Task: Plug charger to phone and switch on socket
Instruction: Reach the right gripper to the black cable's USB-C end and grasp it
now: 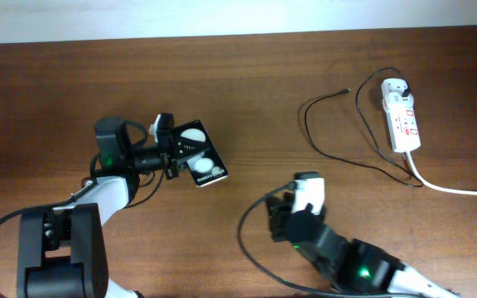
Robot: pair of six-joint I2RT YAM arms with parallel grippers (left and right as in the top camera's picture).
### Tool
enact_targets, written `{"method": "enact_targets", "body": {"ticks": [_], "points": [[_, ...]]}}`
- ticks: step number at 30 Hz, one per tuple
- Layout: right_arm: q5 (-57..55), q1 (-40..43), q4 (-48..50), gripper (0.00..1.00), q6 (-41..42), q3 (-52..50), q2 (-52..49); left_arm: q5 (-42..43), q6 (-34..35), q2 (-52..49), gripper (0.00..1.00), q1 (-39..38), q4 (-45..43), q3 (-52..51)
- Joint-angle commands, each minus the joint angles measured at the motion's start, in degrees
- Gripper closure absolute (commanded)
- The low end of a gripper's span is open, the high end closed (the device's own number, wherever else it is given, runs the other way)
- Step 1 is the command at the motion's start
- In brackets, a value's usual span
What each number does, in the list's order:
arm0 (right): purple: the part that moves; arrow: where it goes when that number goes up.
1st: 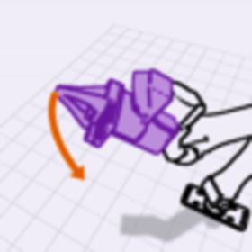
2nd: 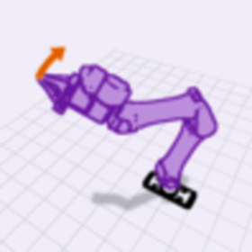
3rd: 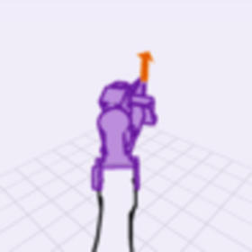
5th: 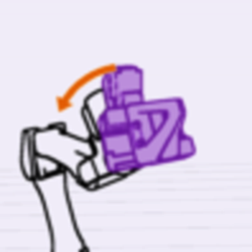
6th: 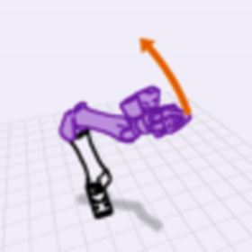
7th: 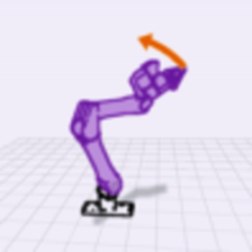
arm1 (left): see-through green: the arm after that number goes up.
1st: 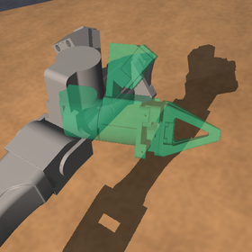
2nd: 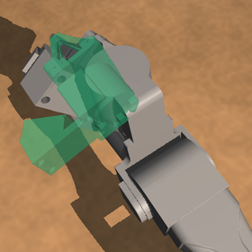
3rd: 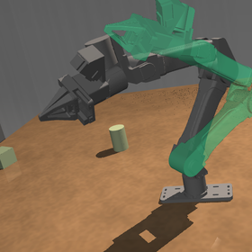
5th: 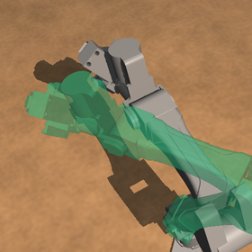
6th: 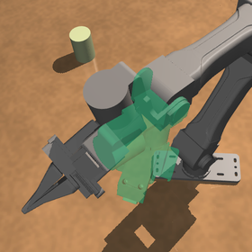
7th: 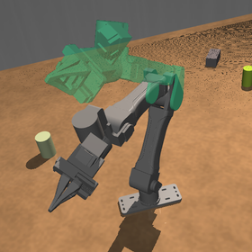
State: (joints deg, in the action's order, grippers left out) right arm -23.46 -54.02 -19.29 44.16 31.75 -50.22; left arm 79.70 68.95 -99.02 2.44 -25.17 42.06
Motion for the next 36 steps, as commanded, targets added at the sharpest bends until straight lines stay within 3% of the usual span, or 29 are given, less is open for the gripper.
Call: {"method": "enact_targets", "body": {"ticks": [1,2,3,4,5,8,11,15,20,25,30,36], "points": [[5.22,1.81,-5.4,0.46,0.44,0.04,7.82,5.97,1.53,0.02,1.0,0.35,-0.55,1.49],[6.56,1.81,-7.67,0.33,0.44,0.04,9.53,6.03,1.53,0.02,1.0,0.35,-0.57,1.49],[5.86,1.84,-9.35,0.32,0.39,0.04,9.99,6.05,1.53,0.02,1.0,0.33,-0.55,1.49],[3.19,1.88,-9.92,0.44,0.39,0.02,9.4,6.08,1.53,0.02,1.0,0.35,-0.55,1.49],[0.11,2.03,-9.99,0.49,0.39,0.02,8.02,6.05,1.53,0.02,1.0,0.33,-0.44,1.49],[-1.07,2.27,-8.83,0.5,0.46,0.94,5.11,6.08,1.53,0.02,1.0,0.35,-0.55,1.49],[1.53,9.51,-12.28,0.44,1.81,8.5,-1.4,6.1,1.53,0.02,1.0,0.33,-0.57,1.49],[15.56,28.06,-21.33,0.4,1.77,25.9,-18.99,6.05,1.53,0.02,1.0,0.26,-0.55,1.49],[17.66,40.68,-31.28,0.34,1.75,50.8,-46.88,6.05,1.53,0.02,1.0,0.24,-0.59,1.49],[16.85,47.15,-24.0,0.35,6.12,64.46,-68.57,6.08,1.53,0.02,1.0,0.22,-0.57,1.49],[12.52,48.04,-8.22,0.36,6.1,64.43,-75.87,7.19,1.55,0.02,1.0,0.17,-0.55,1.49],[7.76,48.04,-5.57,0.41,7.8,64.43,-80.7,7.1,1.55,0.02,1.0,0.2,-0.57,1.49]]}}
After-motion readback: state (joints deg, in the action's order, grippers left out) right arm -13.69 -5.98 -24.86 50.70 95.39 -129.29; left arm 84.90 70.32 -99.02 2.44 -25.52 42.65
